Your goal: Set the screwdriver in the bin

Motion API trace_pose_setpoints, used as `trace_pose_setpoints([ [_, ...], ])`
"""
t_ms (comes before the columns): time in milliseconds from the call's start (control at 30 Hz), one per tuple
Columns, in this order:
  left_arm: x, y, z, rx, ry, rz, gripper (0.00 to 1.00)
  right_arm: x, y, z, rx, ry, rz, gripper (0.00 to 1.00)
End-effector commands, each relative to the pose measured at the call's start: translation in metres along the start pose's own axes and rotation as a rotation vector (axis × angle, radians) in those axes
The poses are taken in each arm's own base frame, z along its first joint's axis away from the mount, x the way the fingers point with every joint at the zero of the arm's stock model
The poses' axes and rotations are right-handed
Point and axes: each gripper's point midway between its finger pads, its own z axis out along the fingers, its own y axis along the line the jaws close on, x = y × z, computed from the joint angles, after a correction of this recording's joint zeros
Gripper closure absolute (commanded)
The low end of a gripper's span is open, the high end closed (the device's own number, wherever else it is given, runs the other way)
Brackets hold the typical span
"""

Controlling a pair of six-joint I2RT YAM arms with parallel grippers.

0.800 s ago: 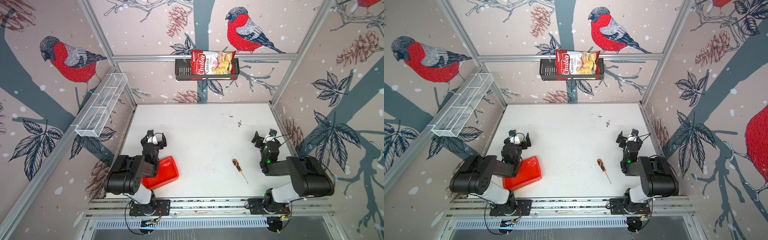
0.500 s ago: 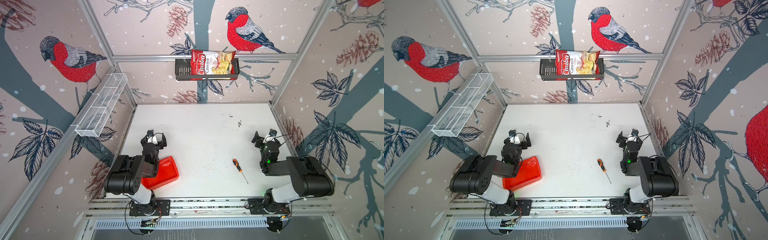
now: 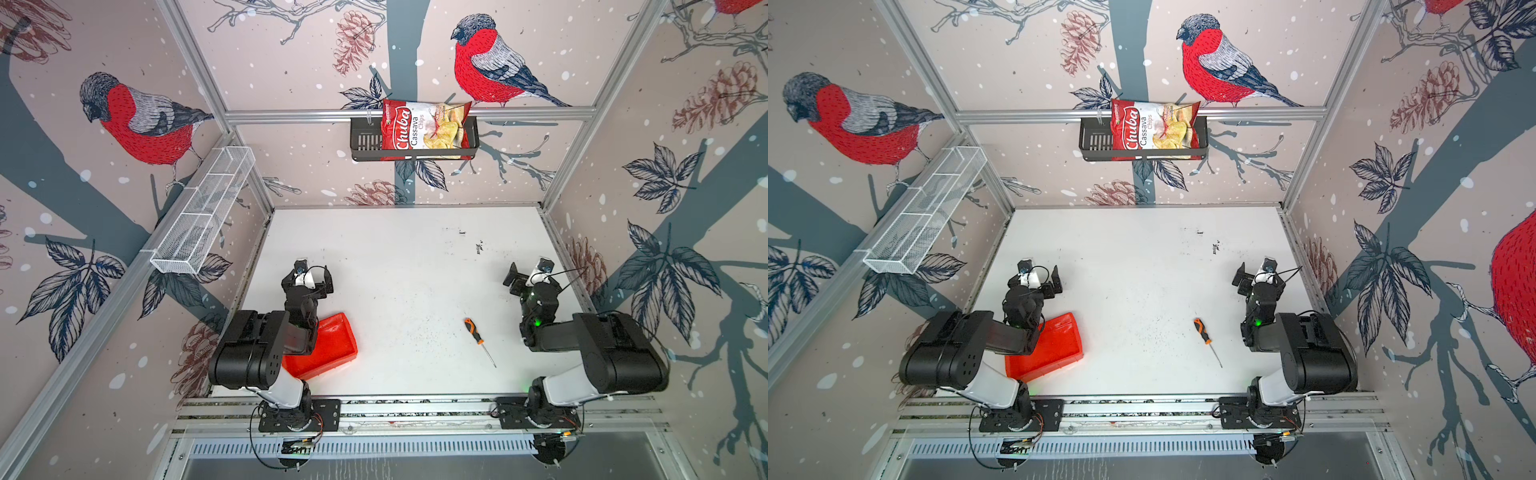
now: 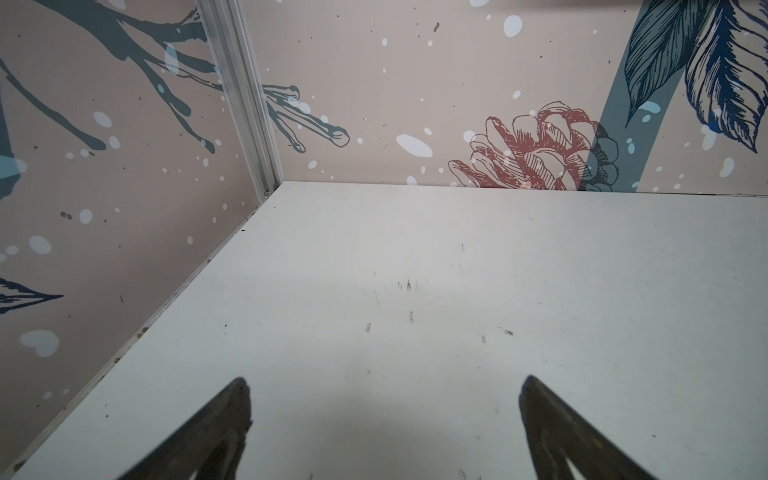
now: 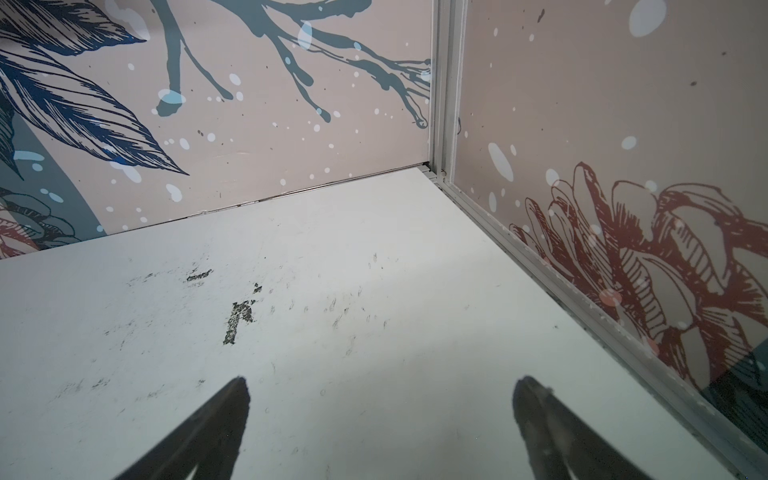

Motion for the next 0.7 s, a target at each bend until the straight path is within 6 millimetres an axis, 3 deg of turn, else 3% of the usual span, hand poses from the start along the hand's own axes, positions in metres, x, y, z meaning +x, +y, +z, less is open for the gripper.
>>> trace_pose_setpoints([
  [0,-0.011,-0.002,0.001,0.01,-0.041,-0.006,0.01,-0.007,0.001,0.0,-0.006,-0.029,0.016,0.0],
  [333,-0.015,-0.004,-0.001,0.012,-0.051,0.003,0.01,-0.016,-0.005,-0.006,0.025,-0.056,0.034,0.0],
  [667,-0.042,-0.039,-0.006,0.074,-0.053,0.145,0.01,-0.053,-0.001,-0.025,0.008,-0.07,0.082,0.0],
])
